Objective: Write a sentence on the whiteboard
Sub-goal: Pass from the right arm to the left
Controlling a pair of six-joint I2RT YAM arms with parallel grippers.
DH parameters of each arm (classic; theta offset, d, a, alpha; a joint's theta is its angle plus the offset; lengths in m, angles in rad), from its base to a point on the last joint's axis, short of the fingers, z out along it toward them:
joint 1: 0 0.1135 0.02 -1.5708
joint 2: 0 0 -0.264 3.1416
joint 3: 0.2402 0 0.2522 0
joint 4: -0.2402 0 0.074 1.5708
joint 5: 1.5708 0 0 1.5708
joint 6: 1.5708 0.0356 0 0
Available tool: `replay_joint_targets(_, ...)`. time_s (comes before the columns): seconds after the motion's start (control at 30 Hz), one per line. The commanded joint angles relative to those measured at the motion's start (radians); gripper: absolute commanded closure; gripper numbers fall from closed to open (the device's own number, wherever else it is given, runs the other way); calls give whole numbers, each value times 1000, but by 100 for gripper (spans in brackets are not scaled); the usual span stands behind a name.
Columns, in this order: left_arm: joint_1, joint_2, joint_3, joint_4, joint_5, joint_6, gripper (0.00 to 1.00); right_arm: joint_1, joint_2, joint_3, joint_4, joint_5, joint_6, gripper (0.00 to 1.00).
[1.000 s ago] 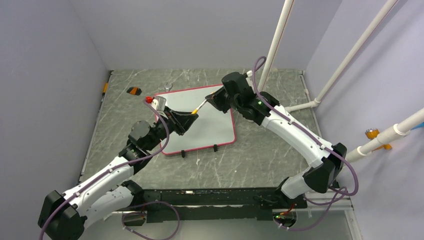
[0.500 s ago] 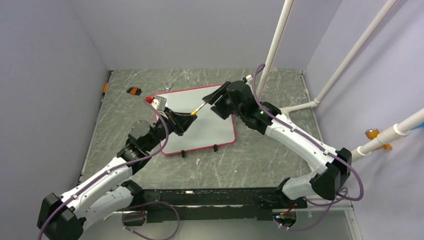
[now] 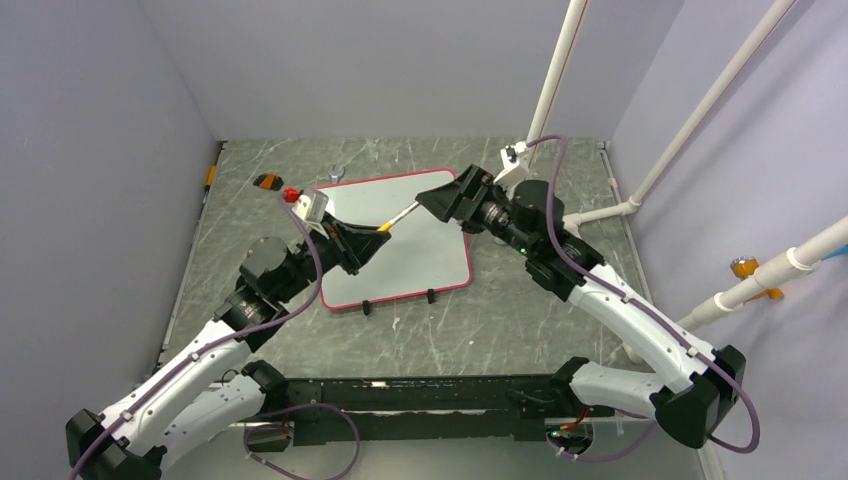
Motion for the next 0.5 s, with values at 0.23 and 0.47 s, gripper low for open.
replay_joint_targets(0.23,0,54,263,-210,250,97,100,-260,-77,-86,435,-687,-107,10)
replay_joint_targets(0.47,10,145,453,-361,426,181,100,-280,-65,-82,578,-881,-67,11)
